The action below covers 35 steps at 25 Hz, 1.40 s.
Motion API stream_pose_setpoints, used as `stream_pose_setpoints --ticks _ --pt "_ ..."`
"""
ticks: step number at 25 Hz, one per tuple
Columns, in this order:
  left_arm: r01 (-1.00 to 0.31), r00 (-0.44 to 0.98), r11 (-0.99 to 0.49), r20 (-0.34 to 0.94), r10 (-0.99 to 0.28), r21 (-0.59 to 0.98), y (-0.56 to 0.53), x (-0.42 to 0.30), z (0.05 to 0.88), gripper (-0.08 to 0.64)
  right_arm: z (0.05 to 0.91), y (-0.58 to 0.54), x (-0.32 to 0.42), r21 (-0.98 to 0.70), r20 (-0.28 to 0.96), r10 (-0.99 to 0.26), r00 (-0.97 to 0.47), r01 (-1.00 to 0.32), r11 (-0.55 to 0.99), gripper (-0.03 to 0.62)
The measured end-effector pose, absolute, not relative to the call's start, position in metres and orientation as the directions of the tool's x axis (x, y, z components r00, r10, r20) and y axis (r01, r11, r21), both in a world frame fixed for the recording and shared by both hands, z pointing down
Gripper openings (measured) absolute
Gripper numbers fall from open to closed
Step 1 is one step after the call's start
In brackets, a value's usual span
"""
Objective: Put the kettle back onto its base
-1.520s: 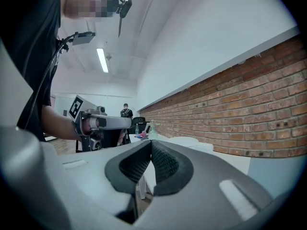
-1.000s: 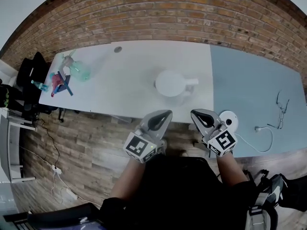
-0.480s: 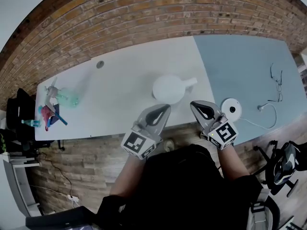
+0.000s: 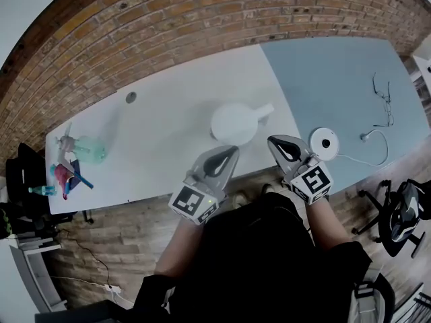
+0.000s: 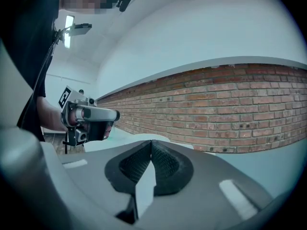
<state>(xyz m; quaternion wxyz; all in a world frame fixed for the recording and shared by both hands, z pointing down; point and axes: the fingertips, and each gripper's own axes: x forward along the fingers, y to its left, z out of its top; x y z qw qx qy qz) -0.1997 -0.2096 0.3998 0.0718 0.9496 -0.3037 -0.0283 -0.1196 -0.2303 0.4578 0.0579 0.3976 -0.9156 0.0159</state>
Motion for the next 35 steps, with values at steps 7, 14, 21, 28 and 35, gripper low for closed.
stream_pose_setpoints --ticks 7,14,21,28,35 --pt "-0.582 0.808 -0.796 0.002 -0.589 0.165 -0.211 -0.194 0.402 0.003 0.478 -0.245 -0.112 0.019 0.179 -0.738 -0.65 -0.748 0.663 0.005" --pt "-0.595 0.798 -0.786 0.009 -0.603 0.167 -0.219 -0.186 0.403 0.003 0.501 -0.264 -0.1 0.024 0.231 -0.741 -0.631 -0.758 0.652 0.048" --pt "-0.616 0.783 -0.77 0.018 -0.622 0.166 -0.225 -0.176 0.401 0.003 0.527 -0.287 -0.09 0.003 0.292 -0.728 -0.62 -0.761 0.649 0.154" --pt "-0.625 0.777 -0.763 0.034 -0.629 0.165 -0.225 -0.169 0.405 0.003 0.552 -0.316 -0.089 -0.027 0.331 -0.718 -0.612 -0.767 0.641 0.222" --pt "-0.644 0.761 -0.746 0.05 -0.646 0.168 -0.225 -0.172 0.404 0.003 0.571 -0.339 -0.102 -0.034 0.349 -0.708 -0.614 -0.763 0.645 0.222"
